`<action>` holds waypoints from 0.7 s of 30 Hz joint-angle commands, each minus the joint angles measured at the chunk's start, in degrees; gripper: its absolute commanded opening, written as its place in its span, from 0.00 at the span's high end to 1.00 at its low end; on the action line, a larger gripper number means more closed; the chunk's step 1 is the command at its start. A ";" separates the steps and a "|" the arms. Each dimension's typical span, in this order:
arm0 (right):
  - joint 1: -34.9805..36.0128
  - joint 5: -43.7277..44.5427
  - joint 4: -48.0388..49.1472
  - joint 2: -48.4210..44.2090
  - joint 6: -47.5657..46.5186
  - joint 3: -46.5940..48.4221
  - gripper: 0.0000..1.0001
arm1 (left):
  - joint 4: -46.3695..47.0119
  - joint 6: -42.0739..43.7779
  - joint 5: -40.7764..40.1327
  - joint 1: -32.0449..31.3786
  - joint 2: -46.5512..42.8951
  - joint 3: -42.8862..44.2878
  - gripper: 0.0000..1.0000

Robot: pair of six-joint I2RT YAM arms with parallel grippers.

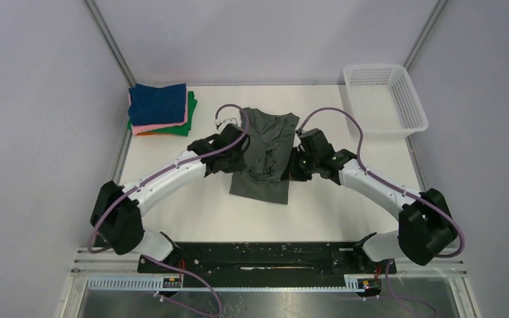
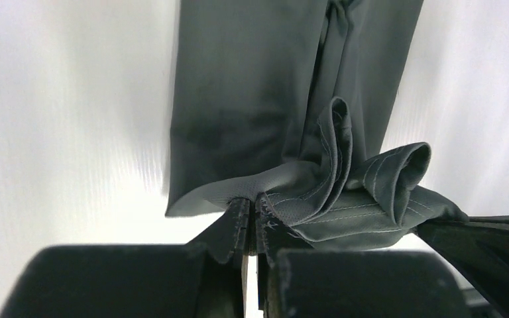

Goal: Fold and stack the t-shirts
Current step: Fold the folded rectangular tshirt in 1/3 of the way

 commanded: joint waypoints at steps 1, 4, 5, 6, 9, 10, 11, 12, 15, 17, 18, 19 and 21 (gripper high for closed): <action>-4.09 -1.01 -0.84 5.96 -4.13 6.25 0.95 | -1.05 5.60 -1.64 3.47 5.26 7.27 1.00; -6.37 -2.23 -0.22 9.75 -4.79 9.09 0.94 | -0.86 6.62 -0.92 5.46 9.28 10.89 1.00; -7.05 -2.87 0.09 11.00 -5.03 9.90 0.93 | -0.84 6.92 -0.77 5.99 10.49 12.09 1.00; -7.64 -3.68 0.20 12.25 -5.32 10.85 0.93 | -0.95 7.49 -0.21 6.45 12.00 13.20 1.00; -8.98 -5.94 0.32 16.31 -6.74 14.18 0.91 | -0.82 8.48 1.85 7.97 16.22 16.53 1.00; -9.32 -6.36 0.34 17.59 -7.04 15.09 0.91 | -0.86 8.70 2.34 8.39 17.41 17.35 1.00; -9.60 -6.74 0.34 18.70 -7.35 15.89 0.91 | -0.83 8.99 2.70 8.69 18.50 18.08 1.00; -10.03 -7.03 0.35 19.77 -7.53 16.63 0.91 | -0.87 9.20 2.99 9.05 19.52 18.84 1.00; -11.15 -6.68 0.44 22.41 -7.50 18.25 0.90 | -0.73 9.60 3.53 10.36 22.26 20.75 0.97; -11.92 -6.90 0.47 24.11 -7.40 19.29 0.88 | -0.63 9.78 4.08 11.26 23.86 21.81 0.97; -12.26 -7.09 0.53 25.38 -7.40 19.90 0.87 | -0.57 9.80 4.40 11.69 24.59 22.37 0.96; -12.65 -7.31 0.68 26.28 -7.35 20.57 0.85 | -0.57 9.83 4.71 12.13 25.44 22.85 0.93; -13.29 -7.64 0.95 28.38 -7.16 22.04 0.77 | -0.16 9.99 5.90 12.89 26.80 23.87 0.84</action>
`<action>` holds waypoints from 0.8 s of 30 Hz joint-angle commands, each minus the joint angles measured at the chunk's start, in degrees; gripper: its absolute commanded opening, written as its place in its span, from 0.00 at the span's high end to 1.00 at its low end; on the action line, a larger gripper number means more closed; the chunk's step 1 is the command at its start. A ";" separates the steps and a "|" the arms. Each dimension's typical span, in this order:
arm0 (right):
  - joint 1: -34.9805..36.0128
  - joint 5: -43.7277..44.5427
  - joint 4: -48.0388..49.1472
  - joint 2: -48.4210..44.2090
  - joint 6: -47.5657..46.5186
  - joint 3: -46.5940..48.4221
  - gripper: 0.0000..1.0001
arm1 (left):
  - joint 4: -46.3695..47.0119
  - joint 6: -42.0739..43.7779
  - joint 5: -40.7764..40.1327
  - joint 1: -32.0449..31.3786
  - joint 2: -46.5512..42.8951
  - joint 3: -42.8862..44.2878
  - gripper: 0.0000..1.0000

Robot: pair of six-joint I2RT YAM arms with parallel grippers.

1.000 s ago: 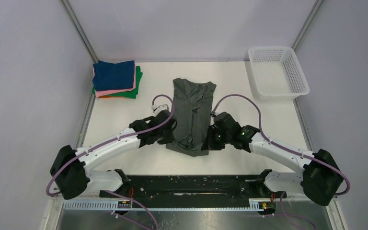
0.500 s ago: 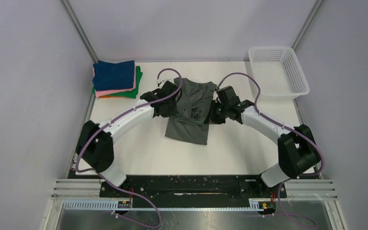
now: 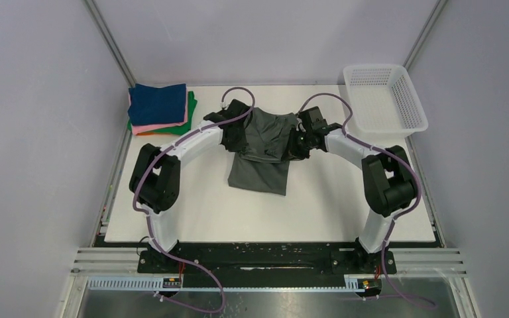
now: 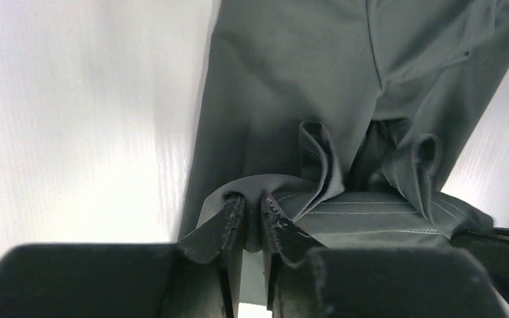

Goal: Fold and stack the t-shirts
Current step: Fold the folded rectangular tshirt in 1/3 of the way

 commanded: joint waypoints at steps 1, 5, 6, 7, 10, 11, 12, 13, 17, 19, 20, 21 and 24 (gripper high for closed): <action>-1.66 -1.84 0.62 4.27 -0.67 5.05 0.68 | 1.49 1.30 2.72 2.14 2.34 3.98 0.75; -2.98 -5.01 0.03 7.61 -0.35 10.47 0.51 | 2.04 1.51 5.13 3.91 3.38 5.70 0.42; -3.09 -4.96 -0.40 7.31 -0.55 11.33 0.40 | 1.96 1.39 5.69 4.32 2.78 5.82 0.35; -3.11 -4.60 -0.69 6.49 -0.82 11.67 0.15 | 1.90 1.26 5.83 4.63 1.88 5.33 0.28; -3.11 -2.77 -0.95 2.32 -1.81 9.79 0.01 | 3.04 0.98 4.99 4.92 -3.53 1.36 0.01; -3.10 -2.37 -1.04 0.64 -2.11 8.28 0.01 | 3.47 0.83 4.92 4.94 -5.73 -0.52 0.01; -3.11 -2.35 -1.02 -1.12 -2.14 6.58 0.00 | 3.78 0.59 4.77 4.91 -7.87 -2.61 0.01; -2.97 -2.59 -0.58 -2.87 -1.96 4.32 0.01 | 4.09 0.16 4.67 4.91 -9.97 -4.80 0.01; 0.49 -5.48 3.19 -9.19 -1.86 -5.32 0.01 | 5.74 -2.18 4.16 4.90 -18.91 -15.41 0.01; 4.58 -6.78 4.57 -10.18 -3.09 -7.07 0.00 | 5.81 -3.65 3.21 4.95 -23.21 -20.35 0.01; 6.57 -6.90 5.03 -9.82 -3.56 -7.18 0.00 | 5.70 -4.42 2.31 4.98 -25.22 -22.72 0.01; 8.37 -6.88 5.41 -9.01 -3.98 -6.67 0.00 | 5.54 -5.60 0.82 5.05 -27.53 -25.80 0.01; 12.12 -6.34 4.97 -4.88 -4.52 -3.03 0.01 | 3.61 -8.42 -3.01 5.74 -34.43 -31.71 0.01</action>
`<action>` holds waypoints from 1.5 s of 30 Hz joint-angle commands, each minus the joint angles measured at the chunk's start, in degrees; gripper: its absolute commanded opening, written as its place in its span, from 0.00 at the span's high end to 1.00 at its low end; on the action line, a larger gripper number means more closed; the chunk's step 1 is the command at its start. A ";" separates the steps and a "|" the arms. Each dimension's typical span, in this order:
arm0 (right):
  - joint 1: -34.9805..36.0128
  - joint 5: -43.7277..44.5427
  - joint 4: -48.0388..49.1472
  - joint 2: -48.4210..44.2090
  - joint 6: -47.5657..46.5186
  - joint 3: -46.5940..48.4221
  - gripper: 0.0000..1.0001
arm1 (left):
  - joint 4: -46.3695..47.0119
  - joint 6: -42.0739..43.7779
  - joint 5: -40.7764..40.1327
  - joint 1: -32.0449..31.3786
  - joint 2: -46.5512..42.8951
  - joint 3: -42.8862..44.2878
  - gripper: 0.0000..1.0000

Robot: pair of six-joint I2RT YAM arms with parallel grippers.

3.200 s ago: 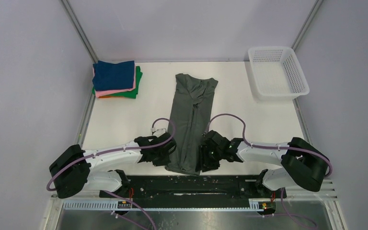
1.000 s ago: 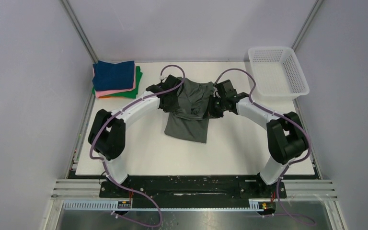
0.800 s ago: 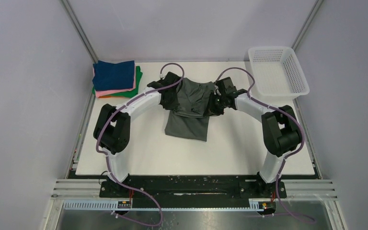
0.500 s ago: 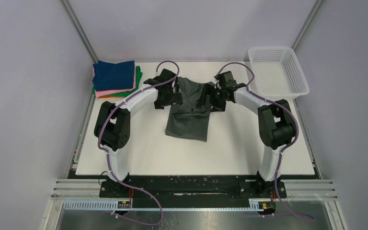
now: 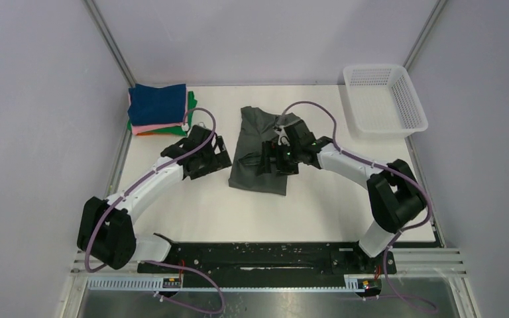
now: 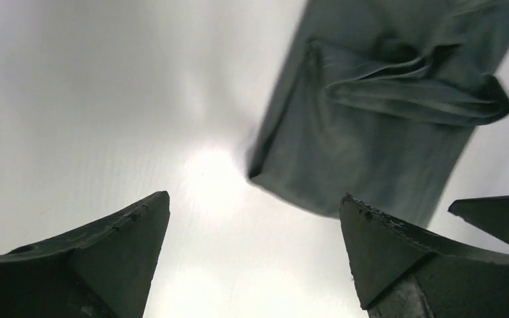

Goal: Fold and stack the t-shirts
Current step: Fold the folded rectangular tshirt in 1/3 of the way, then grab one side of the 2/3 rectangular tshirt with both arms

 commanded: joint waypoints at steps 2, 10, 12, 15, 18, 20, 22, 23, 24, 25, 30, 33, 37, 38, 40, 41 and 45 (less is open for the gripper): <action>6.36 0.07 1.76 6.41 -3.28 6.69 0.01 | -2.43 -6.46 -8.28 1.28 -10.50 -9.40 0.01; 6.98 9.77 -2.14 18.82 -9.98 20.04 0.01 | -3.71 -8.42 -10.60 2.16 -21.75 -19.64 0.01; 6.31 13.13 -3.64 22.01 -10.67 24.34 0.01 | -3.37 -8.57 -10.17 2.14 -22.23 -20.65 0.01; 4.27 17.84 -7.30 27.46 -8.81 31.13 0.01 | -2.25 -8.44 -9.39 2.18 -22.01 -21.15 0.01; 0.98 18.37 -5.55 29.43 -5.56 34.10 0.00 | 0.19 -7.97 -7.74 2.14 -21.17 -21.04 0.01; -1.01 19.62 -4.78 30.10 -3.84 35.84 0.01 | 2.05 -7.47 -6.00 2.14 -20.23 -20.54 0.01; -2.98 18.66 -5.36 30.32 -2.47 37.22 0.01 | 3.99 -7.13 -4.45 2.14 -18.68 -19.89 0.01; -3.87 17.37 -5.29 29.70 -2.00 37.10 0.00 | 5.09 -6.94 -3.37 2.14 -17.70 -19.53 0.01; -4.40 16.22 -4.95 28.56 -2.02 36.40 0.00 | 6.01 -6.80 -2.33 2.14 -16.52 -19.08 0.01; -4.76 15.71 -4.23 26.96 -2.59 35.22 0.01 | 6.98 -6.78 -1.13 2.14 -15.21 -18.67 0.01; -4.83 15.03 -2.21 16.21 -6.46 27.08 0.00 | 14.85 -6.84 8.86 2.18 -7.12 -17.26 0.04; -5.35 14.60 1.76 7.88 -5.48 18.35 0.00 | 19.14 -7.01 13.89 2.06 -1.76 -15.72 0.10; -7.45 14.47 9.59 -2.10 -1.48 4.05 0.00 | 22.50 -6.95 17.58 1.98 5.07 -13.55 0.19; -7.81 14.92 11.14 -3.75 -0.63 0.32 0.01 | 23.54 -6.95 18.37 1.96 6.44 -13.12 0.22; -8.86 14.57 11.82 -5.45 0.60 -5.27 0.01 | 24.67 -6.95 19.97 1.96 9.26 -12.32 0.29; -9.59 13.00 11.26 -5.50 1.24 -6.61 0.01 | 25.16 -6.81 20.95 1.96 10.60 -12.01 0.33; -10.89 4.05 12.63 -4.98 4.30 -11.47 0.01 | 25.43 -6.08 23.89 1.57 14.77 -11.30 0.49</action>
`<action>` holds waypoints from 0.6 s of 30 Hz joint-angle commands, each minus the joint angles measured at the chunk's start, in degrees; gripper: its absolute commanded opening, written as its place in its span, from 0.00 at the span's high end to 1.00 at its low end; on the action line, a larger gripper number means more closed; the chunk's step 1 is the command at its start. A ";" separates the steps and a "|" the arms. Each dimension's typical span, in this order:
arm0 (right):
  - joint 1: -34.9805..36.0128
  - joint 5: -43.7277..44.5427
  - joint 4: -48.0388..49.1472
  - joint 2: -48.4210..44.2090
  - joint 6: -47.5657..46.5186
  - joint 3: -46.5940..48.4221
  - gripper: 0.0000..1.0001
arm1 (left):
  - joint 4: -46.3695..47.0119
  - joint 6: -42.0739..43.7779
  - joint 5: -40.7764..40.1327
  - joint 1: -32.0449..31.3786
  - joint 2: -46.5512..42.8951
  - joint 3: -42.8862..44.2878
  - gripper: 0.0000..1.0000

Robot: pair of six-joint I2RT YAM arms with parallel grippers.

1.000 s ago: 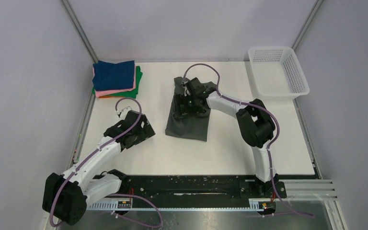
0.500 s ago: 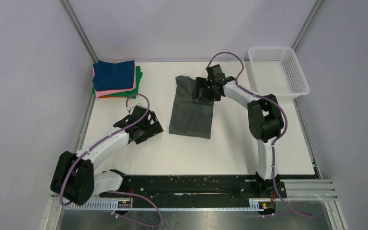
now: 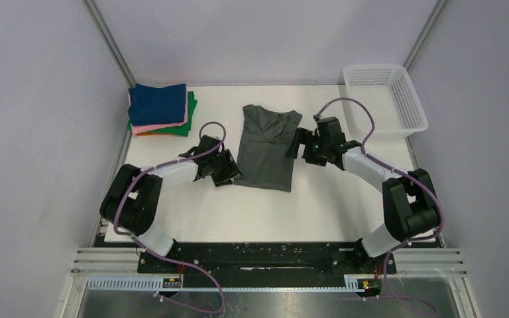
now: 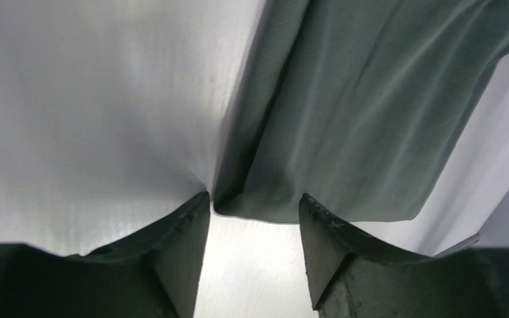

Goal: Fold and stack the t-shirts
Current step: Grab one side of the 2/3 rectangular tshirt with both arms

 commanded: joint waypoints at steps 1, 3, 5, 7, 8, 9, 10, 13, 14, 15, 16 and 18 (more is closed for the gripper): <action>-0.93 -9.16 4.31 1.25 5.47 -5.62 0.01 | 3.11 0.99 4.75 -0.37 3.62 1.13 0.52; -0.93 -10.76 6.94 1.38 7.66 -7.58 0.00 | 3.12 0.99 4.63 -0.44 4.47 0.24 0.62; -0.93 -10.95 6.94 1.84 8.21 -8.28 0.01 | 3.39 0.99 4.92 -0.44 4.79 -1.10 0.71; -0.93 -11.83 7.07 2.32 8.78 -8.66 0.01 | 3.29 1.07 4.67 -0.49 4.78 -2.09 0.80; -0.93 -12.79 7.33 2.55 9.20 -9.01 0.01 | 2.97 1.14 4.19 -0.45 4.67 -2.45 0.82; -0.87 -13.36 7.34 2.92 9.46 -9.29 0.01 | 2.39 1.23 3.47 -0.45 4.47 -2.77 0.83; -0.79 -13.85 7.35 3.32 9.62 -9.66 0.01 | 1.72 1.25 2.66 -0.45 4.14 -3.05 0.87; 0.09 -14.67 7.63 4.32 10.19 -10.96 0.01 | 0.38 1.49 0.50 -0.47 3.28 -3.71 1.00; 0.49 -14.80 6.98 4.80 10.05 -11.09 0.04 | -0.06 1.62 0.22 -0.45 3.12 -3.74 1.00; 1.00 -14.75 6.18 5.10 9.70 -11.06 0.07 | -0.51 1.77 0.08 -0.45 3.09 -3.82 1.00; 1.67 -14.52 5.63 5.35 9.23 -11.02 0.11 | -0.61 1.71 0.02 -0.45 2.82 -4.02 1.00; 3.13 -12.98 2.54 5.93 8.21 -10.89 0.18 | -0.62 1.54 -0.02 -0.52 2.37 -4.62 1.00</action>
